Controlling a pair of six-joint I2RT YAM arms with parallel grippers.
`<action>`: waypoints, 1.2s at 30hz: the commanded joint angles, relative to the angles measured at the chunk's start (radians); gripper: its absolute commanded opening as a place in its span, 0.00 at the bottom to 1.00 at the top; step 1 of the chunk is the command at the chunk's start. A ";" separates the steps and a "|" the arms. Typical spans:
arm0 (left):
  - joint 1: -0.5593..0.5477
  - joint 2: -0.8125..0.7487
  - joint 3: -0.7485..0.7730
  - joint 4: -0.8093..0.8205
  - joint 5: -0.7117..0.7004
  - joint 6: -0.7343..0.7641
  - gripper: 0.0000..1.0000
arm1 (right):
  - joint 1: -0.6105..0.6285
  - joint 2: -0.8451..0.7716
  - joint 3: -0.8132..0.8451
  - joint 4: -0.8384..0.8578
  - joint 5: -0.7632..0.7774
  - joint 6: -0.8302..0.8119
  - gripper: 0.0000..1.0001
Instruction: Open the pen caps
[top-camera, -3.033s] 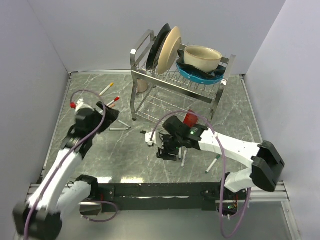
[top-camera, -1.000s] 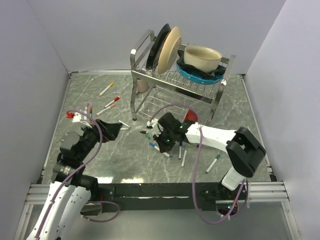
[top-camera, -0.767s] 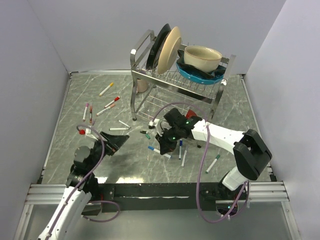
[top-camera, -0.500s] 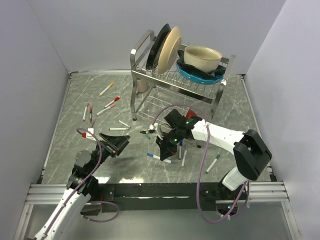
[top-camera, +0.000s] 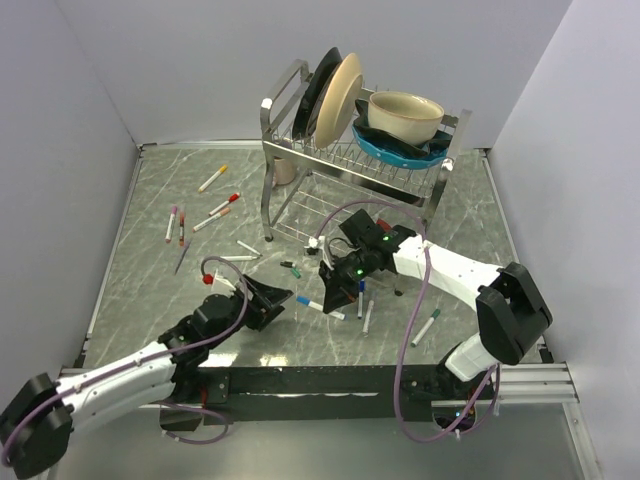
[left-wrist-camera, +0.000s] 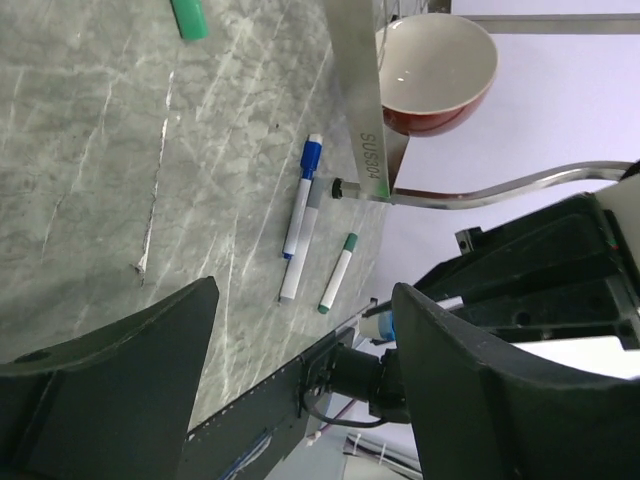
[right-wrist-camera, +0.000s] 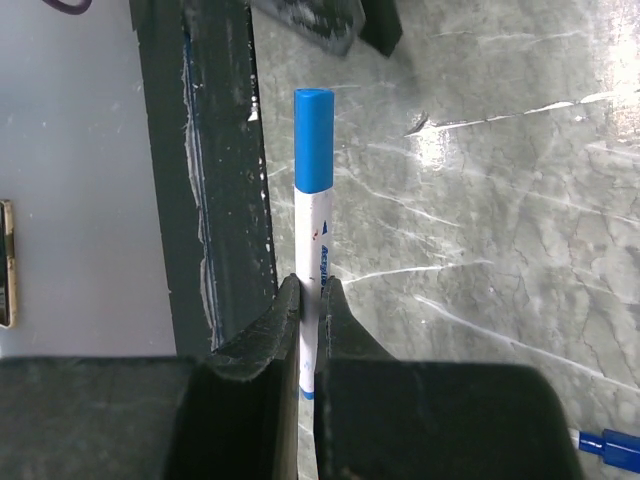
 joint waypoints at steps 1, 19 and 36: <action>-0.044 0.065 0.041 0.152 -0.093 -0.045 0.76 | -0.002 -0.023 0.029 0.012 -0.023 0.004 0.00; -0.141 0.162 0.099 0.210 -0.193 -0.071 0.69 | -0.002 0.014 0.037 0.004 -0.026 0.010 0.00; -0.217 0.279 0.187 0.186 -0.259 -0.035 0.22 | -0.002 0.032 0.040 0.007 -0.015 0.018 0.00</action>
